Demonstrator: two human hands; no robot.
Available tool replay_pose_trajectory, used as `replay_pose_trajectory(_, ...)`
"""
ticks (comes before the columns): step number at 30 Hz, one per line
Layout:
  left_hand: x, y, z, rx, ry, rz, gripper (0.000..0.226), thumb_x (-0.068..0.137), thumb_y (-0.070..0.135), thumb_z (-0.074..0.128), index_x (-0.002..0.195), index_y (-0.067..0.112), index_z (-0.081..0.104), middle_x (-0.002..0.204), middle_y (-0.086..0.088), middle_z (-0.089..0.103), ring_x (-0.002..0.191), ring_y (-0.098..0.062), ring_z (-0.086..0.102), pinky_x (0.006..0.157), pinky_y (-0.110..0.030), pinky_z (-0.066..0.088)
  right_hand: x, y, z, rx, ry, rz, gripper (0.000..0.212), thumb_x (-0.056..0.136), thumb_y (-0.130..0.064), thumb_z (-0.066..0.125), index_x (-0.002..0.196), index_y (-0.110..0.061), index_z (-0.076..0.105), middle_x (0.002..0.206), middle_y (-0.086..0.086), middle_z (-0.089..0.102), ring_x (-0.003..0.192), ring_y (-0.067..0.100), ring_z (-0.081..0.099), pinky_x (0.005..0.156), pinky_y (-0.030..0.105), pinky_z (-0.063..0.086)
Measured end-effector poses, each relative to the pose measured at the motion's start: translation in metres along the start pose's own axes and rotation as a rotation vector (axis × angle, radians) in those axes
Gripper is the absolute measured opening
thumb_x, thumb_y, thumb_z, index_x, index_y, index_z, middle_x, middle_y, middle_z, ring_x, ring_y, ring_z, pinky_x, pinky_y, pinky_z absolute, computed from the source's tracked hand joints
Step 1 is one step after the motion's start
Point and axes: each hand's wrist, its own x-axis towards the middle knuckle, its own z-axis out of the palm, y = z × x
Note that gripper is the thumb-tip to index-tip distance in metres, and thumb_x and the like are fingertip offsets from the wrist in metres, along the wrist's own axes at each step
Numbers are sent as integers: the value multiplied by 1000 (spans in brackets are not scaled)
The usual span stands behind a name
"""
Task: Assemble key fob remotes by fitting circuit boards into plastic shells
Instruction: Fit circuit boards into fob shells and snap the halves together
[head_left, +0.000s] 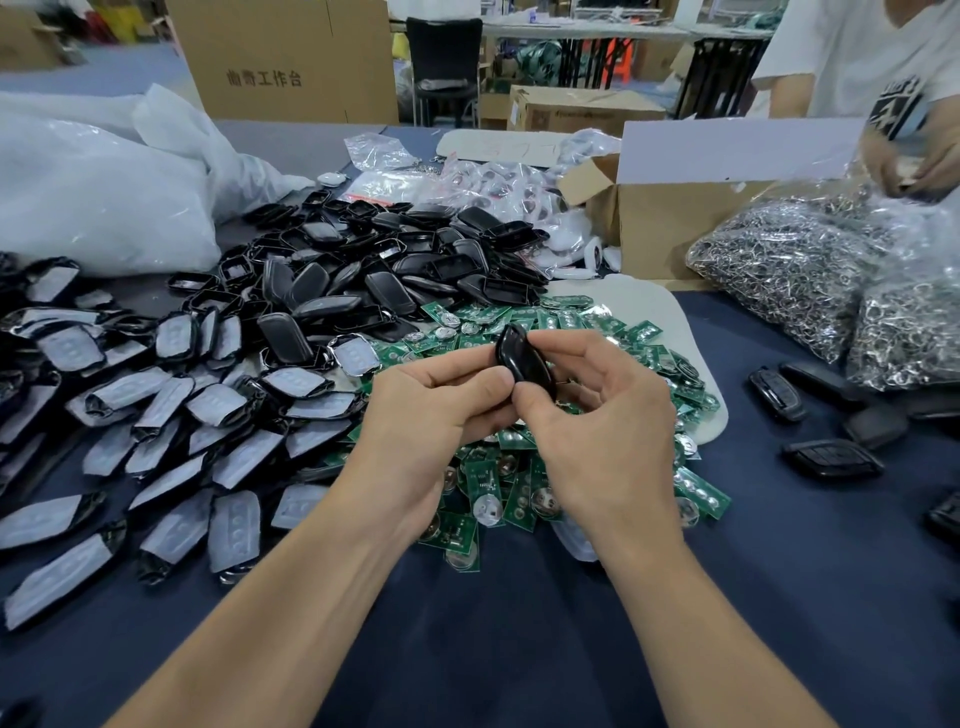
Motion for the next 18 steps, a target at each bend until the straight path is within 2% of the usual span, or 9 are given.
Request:
replay_pose_trajectory(7, -5, 2, 5, 139, 73, 121, 15, 92, 6, 74, 106, 7, 80, 92, -12, 81, 82, -20, 79, 69, -23, 61, -1, 0, 1, -77, 10, -36, 40, 76, -7, 82, 104, -36, 76, 94, -32, 73, 92, -12, 69, 76, 7, 52)
replay_pose_trajectory(9, -6, 2, 6, 137, 106, 137, 11, 91, 5, 75, 96, 13, 82, 87, -11, 81, 77, -18, 78, 66, -22, 60, -2, -1, 2, -139, 17, -60, 41, 75, -10, 85, 105, -37, 75, 92, -38, 69, 91, -13, 68, 78, 5, 50)
replay_pose_trajectory(11, -6, 3, 8, 142, 122, 149, 20, 92, 4, 74, 84, 19, 83, 84, -10, 80, 74, -18, 78, 64, -23, 60, -4, -4, 4, -188, 31, -75, 44, 74, -14, 86, 108, -39, 72, 90, -38, 69, 91, -10, 69, 80, 8, 53)
replay_pose_trajectory(12, -6, 3, 9, 148, 115, 153, 22, 93, 3, 73, 82, 20, 83, 84, -10, 80, 75, -19, 78, 65, -23, 60, -5, -5, 6, -209, 41, -82, 48, 74, -17, 86, 111, -41, 69, 92, -34, 70, 91, -7, 70, 83, 13, 56)
replay_pose_trajectory(14, -7, 2, 10, 147, 102, 159, 24, 94, 2, 69, 86, 19, 85, 86, -11, 81, 77, -21, 78, 67, -26, 61, -7, -9, 8, -258, 59, -106, 56, 74, -20, 84, 118, -46, 61, 109, -32, 66, 90, 0, 72, 86, 22, 60)
replay_pose_trajectory(16, -8, 1, 11, 130, 104, 163, 25, 95, 1, 68, 90, 18, 85, 88, -12, 81, 80, -24, 79, 69, -28, 62, -9, -12, 10, -307, 66, -145, 60, 75, -20, 82, 122, -46, 55, 122, -36, 55, 90, 2, 72, 85, 21, 59)
replay_pose_trajectory(18, -8, 1, 12, 124, 116, 175, 25, 94, 1, 69, 89, 20, 84, 88, -11, 81, 82, -25, 79, 69, -28, 63, -9, -13, 11, -322, 65, -175, 62, 75, -17, 81, 123, -45, 54, 125, -37, 52, 95, -1, 69, 85, 14, 56)
